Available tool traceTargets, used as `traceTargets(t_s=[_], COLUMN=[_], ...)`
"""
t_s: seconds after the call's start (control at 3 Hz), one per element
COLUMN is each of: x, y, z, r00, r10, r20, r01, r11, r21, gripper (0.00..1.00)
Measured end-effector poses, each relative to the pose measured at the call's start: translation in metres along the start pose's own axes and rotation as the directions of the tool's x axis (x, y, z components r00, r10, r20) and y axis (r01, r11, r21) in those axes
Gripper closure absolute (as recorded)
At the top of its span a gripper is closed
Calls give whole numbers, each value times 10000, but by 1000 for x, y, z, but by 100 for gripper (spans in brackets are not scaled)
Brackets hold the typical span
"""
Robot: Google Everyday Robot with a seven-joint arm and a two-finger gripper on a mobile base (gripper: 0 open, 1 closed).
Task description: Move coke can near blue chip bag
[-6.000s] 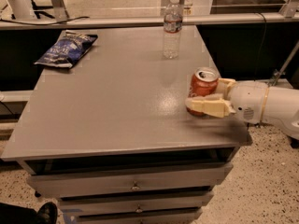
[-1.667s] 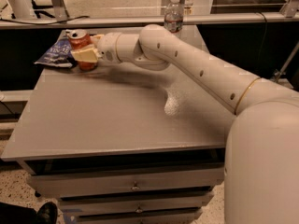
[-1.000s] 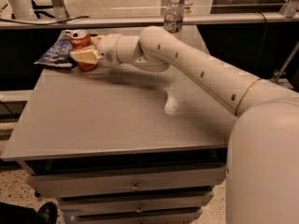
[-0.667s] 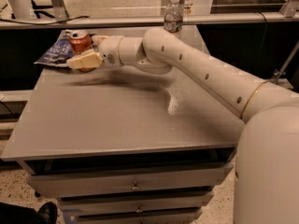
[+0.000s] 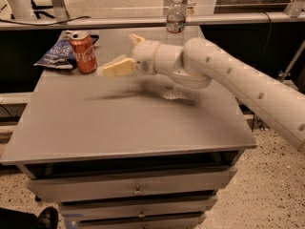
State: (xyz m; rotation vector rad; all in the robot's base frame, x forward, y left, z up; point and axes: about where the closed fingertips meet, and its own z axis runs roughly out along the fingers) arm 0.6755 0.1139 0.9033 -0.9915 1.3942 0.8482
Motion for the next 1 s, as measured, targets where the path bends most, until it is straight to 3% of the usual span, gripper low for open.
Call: traceTargets(t_s=[0.33,0.67,1.0], x=[8,12,12], y=[-13,-32,-32], z=[-79,-128,-128], r00=[9996,9997,9997], r10=[-107,-129,-129], r20=[253,201,201], r01=[88,97,97], r11=[9972,9881,9881], r21=[742,1535,1535], gripper=[0,0,0])
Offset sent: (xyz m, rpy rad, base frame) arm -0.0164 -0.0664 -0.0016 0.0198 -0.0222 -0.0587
